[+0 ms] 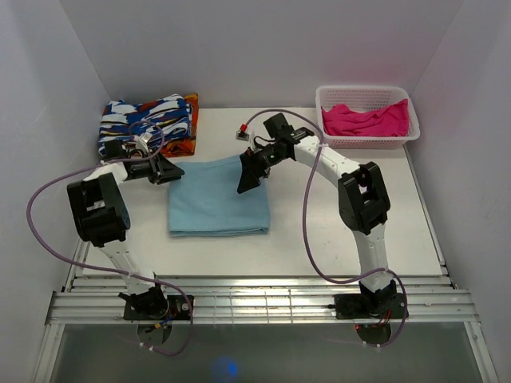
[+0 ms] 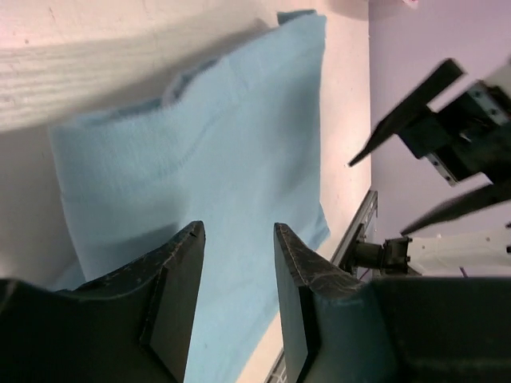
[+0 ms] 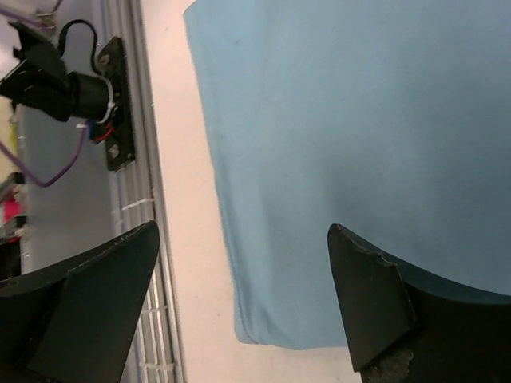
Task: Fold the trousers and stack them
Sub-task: Fold the trousers, then neatly place the folded trousers to the corner
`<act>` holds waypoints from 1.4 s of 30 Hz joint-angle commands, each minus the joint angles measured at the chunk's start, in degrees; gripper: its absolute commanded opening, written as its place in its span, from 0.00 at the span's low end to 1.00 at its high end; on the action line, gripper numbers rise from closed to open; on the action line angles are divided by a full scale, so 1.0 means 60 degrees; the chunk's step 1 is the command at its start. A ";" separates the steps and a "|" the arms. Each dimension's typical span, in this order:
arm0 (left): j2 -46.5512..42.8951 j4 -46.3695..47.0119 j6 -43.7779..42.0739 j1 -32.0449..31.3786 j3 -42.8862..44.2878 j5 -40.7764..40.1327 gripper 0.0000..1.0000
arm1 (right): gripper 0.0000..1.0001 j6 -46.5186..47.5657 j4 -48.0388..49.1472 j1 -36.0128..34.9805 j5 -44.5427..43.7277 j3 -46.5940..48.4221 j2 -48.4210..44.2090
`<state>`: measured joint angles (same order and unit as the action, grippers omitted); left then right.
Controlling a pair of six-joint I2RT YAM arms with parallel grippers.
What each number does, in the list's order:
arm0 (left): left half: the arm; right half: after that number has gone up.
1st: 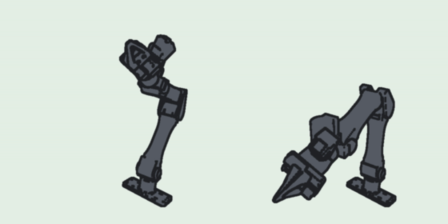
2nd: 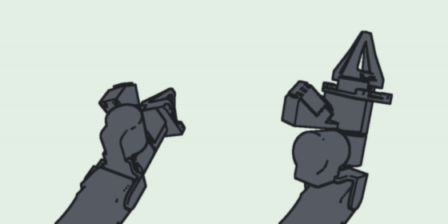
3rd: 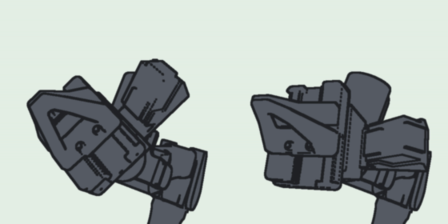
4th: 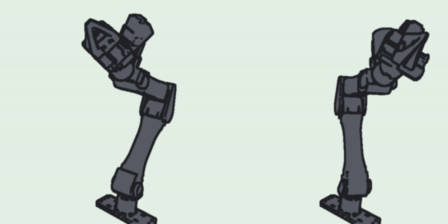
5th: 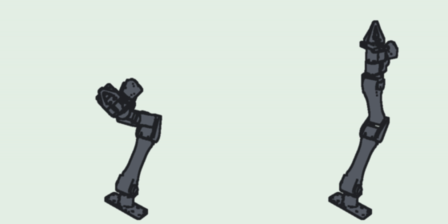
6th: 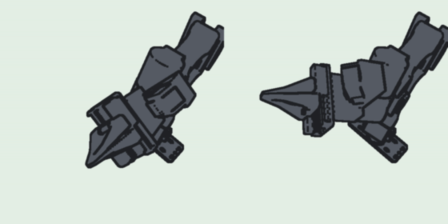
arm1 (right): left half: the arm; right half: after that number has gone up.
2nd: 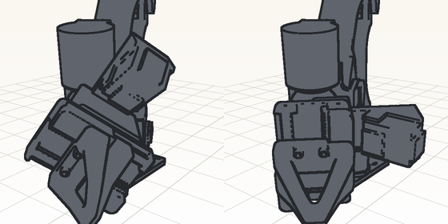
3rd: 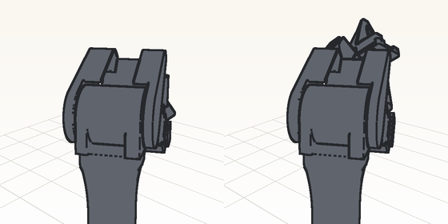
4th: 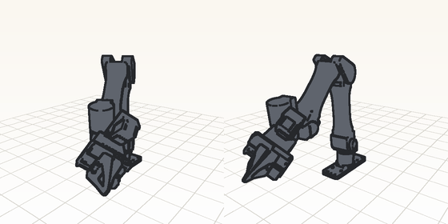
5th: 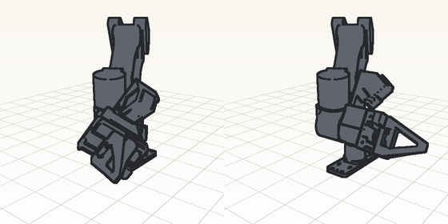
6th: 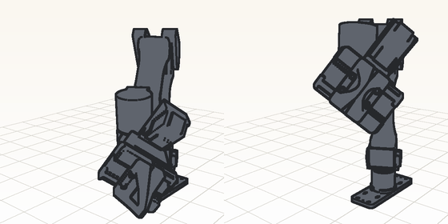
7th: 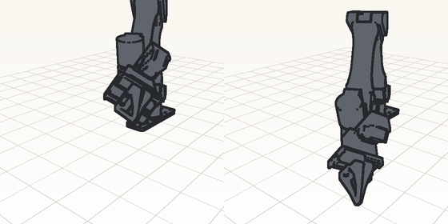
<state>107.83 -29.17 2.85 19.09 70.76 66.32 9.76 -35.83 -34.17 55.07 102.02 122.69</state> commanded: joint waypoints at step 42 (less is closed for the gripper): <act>-0.4774 -0.2446 -0.2217 0.3263 -0.1085 -0.3013 0.98 | 0.65 0.4058 0.4346 -0.5643 -1.0000 0.1484 0.2476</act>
<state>81.87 -41.19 -5.89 38.46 66.00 49.67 32.60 -12.91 -68.79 -2.09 110.59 136.31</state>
